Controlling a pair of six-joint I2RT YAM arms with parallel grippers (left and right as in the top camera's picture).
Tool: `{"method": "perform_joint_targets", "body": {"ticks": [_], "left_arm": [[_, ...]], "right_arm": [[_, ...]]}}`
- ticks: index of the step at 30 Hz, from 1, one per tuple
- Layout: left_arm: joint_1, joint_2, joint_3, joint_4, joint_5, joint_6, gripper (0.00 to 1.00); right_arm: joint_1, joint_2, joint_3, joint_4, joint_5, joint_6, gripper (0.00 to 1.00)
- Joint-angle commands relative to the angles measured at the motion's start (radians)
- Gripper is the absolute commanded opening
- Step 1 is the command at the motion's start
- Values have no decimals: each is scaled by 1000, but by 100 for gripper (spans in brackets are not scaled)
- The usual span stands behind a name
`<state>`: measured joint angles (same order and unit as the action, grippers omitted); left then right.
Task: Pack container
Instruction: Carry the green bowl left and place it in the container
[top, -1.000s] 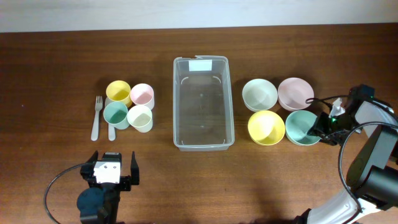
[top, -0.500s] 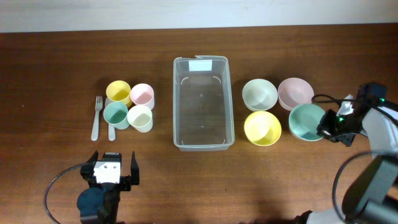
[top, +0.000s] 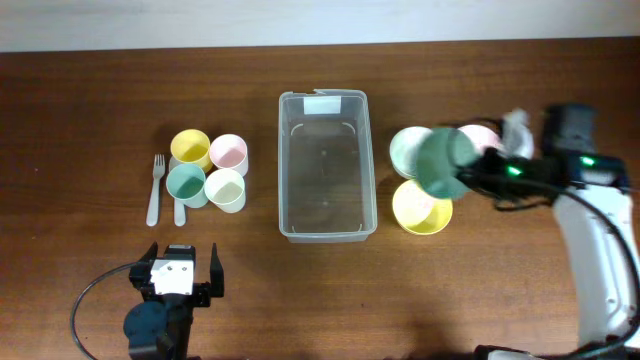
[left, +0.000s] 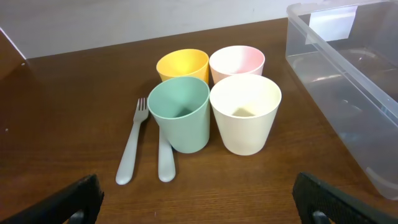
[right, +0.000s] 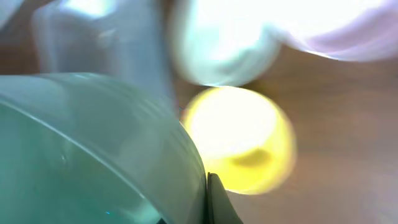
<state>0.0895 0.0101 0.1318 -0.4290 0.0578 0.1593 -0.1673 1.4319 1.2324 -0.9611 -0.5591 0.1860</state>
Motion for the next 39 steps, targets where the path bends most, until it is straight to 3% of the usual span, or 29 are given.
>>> {"method": "perform_joint_targets", "body": {"ticks": [1, 8, 13, 19, 24, 26, 28, 30, 33, 39], "left_arm": [[5, -4, -6, 2, 18, -12, 100], [5, -4, -6, 2, 17, -12, 100], [5, -4, -6, 2, 17, -12, 100], [5, -4, -6, 2, 17, -12, 100], [5, -4, -6, 2, 17, -12, 100], [5, -4, -6, 2, 17, -12, 100], [5, -4, -6, 2, 17, -12, 100], [5, -4, -6, 2, 17, -12, 100], [5, -4, -6, 2, 17, -12, 100], [5, -4, -6, 2, 17, -12, 100]], "right_arm": [[212, 33, 149, 54, 24, 120, 4], [479, 325, 442, 133, 206, 190, 4], [500, 585, 551, 199, 204, 216, 4], [502, 732, 574, 257, 198, 228, 4], [509, 746, 575, 346, 205, 228, 5], [507, 746, 579, 349, 203, 238, 13], [506, 743, 588, 344, 191, 238, 13], [507, 733, 598, 340, 164, 233, 21], [500, 694, 628, 323, 76, 214, 22], [336, 498, 706, 58, 89, 188, 22]]}}
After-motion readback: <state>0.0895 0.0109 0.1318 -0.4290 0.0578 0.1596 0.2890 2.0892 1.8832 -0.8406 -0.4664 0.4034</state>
